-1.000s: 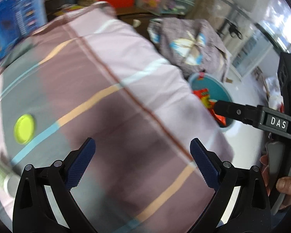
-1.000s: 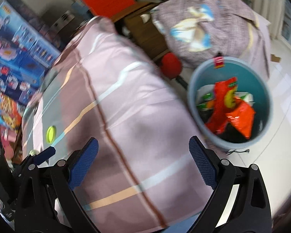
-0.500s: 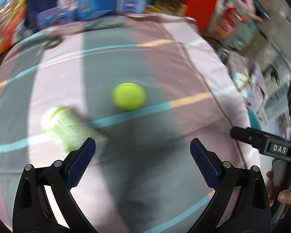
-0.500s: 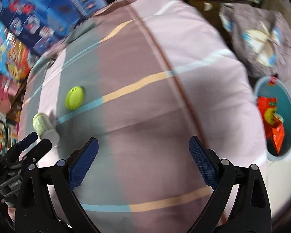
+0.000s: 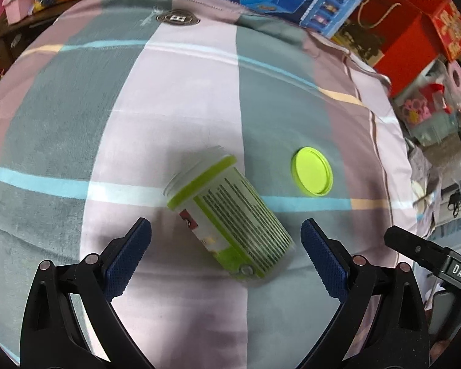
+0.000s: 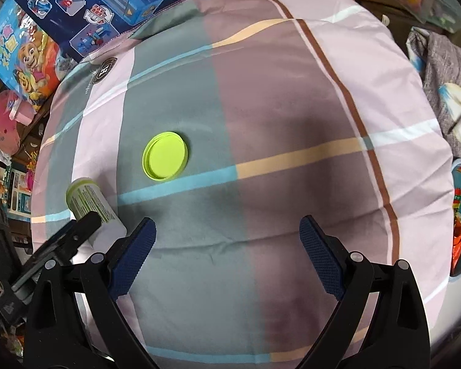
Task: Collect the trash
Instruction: 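Grasp the lime-green lid with the right tool while the left tool grasps the supplement bottle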
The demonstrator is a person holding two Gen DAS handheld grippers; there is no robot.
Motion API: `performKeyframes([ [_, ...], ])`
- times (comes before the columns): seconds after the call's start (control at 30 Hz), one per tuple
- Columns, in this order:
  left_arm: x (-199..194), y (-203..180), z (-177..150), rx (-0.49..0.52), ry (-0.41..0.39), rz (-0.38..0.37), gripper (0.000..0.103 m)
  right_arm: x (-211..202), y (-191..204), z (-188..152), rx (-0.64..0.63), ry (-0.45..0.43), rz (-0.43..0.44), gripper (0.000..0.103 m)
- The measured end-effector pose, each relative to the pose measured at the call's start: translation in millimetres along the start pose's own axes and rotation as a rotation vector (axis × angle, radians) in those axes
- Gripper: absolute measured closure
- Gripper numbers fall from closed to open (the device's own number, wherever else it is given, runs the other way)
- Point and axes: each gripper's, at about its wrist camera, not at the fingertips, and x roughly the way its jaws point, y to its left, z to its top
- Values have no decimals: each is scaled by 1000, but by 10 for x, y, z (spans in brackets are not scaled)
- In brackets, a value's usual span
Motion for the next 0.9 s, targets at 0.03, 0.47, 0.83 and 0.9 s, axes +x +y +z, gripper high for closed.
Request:
performKeyframes([
  [0.03, 30, -1, 8, -1, 5, -2, 7, 16, 9, 12, 2, 2, 0, 13],
  [0.47, 240, -125, 109, 168, -12, 19, 46, 254, 182, 205, -18, 10, -37, 13],
  [0.83, 148, 400, 330, 138, -17, -28, 45, 727, 831, 399, -170, 14, -62, 27],
  [0.9, 135, 444, 331, 141, -19, -27, 45, 792, 854, 405, -177, 22, -71, 30],
])
